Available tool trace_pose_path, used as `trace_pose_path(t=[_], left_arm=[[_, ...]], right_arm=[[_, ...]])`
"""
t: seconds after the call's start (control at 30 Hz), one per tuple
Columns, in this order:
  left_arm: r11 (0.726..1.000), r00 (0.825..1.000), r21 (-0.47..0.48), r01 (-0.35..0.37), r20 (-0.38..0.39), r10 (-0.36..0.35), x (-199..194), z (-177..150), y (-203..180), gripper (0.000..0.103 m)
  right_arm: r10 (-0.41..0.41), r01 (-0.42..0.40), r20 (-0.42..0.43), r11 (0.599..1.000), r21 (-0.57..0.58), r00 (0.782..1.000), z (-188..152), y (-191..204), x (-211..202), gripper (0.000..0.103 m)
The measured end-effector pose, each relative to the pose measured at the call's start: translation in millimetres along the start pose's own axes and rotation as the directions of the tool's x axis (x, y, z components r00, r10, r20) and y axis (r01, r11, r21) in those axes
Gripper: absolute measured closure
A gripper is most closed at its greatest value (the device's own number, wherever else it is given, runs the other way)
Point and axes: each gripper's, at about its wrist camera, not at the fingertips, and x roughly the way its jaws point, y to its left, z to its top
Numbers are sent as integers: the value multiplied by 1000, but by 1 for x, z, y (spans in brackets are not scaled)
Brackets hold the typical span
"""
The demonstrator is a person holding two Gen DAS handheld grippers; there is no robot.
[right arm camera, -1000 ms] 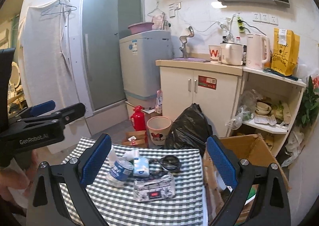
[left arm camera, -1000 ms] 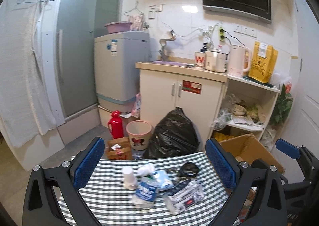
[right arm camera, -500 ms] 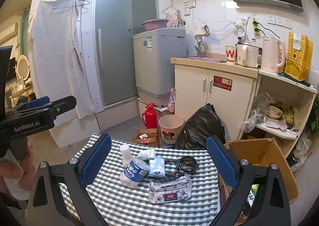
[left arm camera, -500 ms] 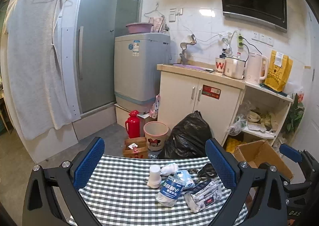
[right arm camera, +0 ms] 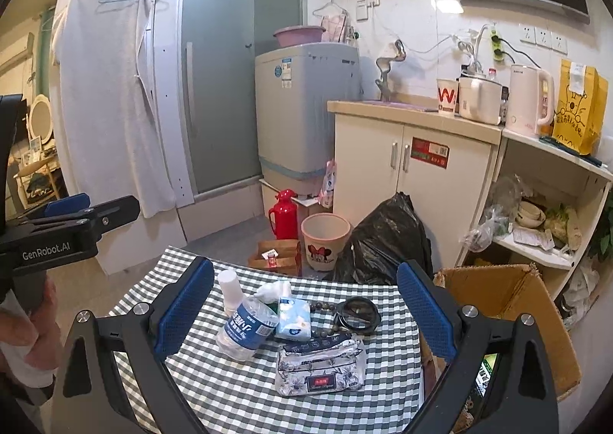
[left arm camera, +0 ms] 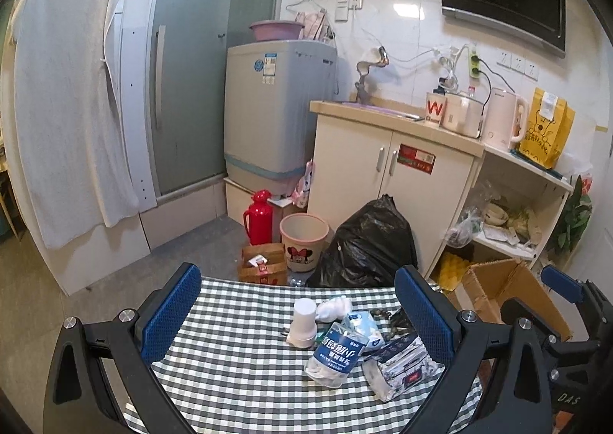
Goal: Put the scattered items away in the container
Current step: 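Withdraw both tools from the cardboard box back over the table, then reach left tool to the clear floss jar while right tool reaches the floral tissue pouch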
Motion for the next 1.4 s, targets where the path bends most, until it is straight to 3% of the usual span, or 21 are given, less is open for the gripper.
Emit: trace_pose_path(t=[0.53,1.0,1.4], left_arm=[[1000,989,21,2,-146,1,61,-33,-6,0],[999,967,35,41,-255,-31,107,-58,-21,0],[997,937,31,73,-344,-58,150,-75,-34,0]], right_arm=[[2,1,-179,1000,22,984,-32,-16,59,6],[-1,12,-276,999,40,961,-55,-32,92,6],[24,-7,-358,999,49,933,-79,-40,116,6]])
